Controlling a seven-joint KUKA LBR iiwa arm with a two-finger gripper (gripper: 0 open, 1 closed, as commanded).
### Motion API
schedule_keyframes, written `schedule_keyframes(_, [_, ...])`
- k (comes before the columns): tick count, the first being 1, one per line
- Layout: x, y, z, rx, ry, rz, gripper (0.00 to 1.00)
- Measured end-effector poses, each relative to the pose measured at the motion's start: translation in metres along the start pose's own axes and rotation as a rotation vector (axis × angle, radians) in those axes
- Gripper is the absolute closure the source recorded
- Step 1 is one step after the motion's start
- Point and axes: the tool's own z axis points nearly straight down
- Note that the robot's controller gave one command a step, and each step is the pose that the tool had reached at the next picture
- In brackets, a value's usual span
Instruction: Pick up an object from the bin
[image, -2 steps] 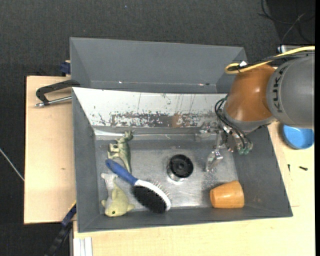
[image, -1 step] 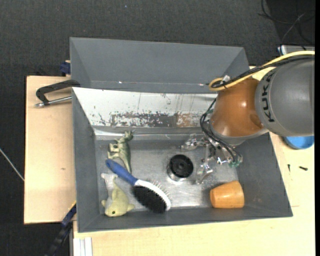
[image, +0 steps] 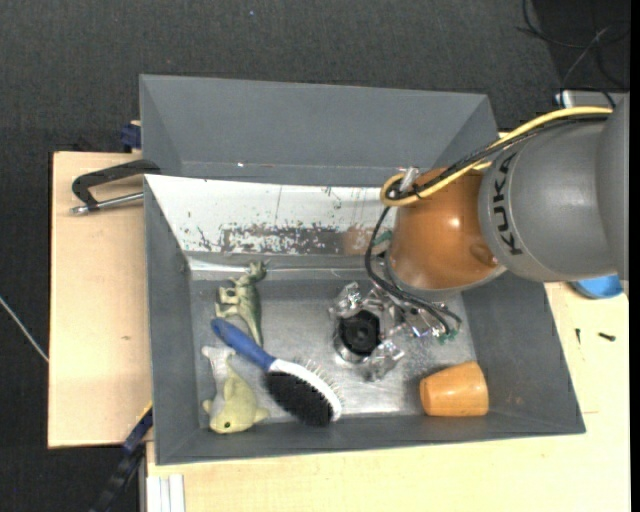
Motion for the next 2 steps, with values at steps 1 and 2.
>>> schedule_keyframes(1, [-0.002,0.000,-0.001,0.002,-0.009,0.000,1.00])
schedule_keyframes(2, [-0.017,-0.022,-0.128,0.001,-0.003,-0.062,1.00])
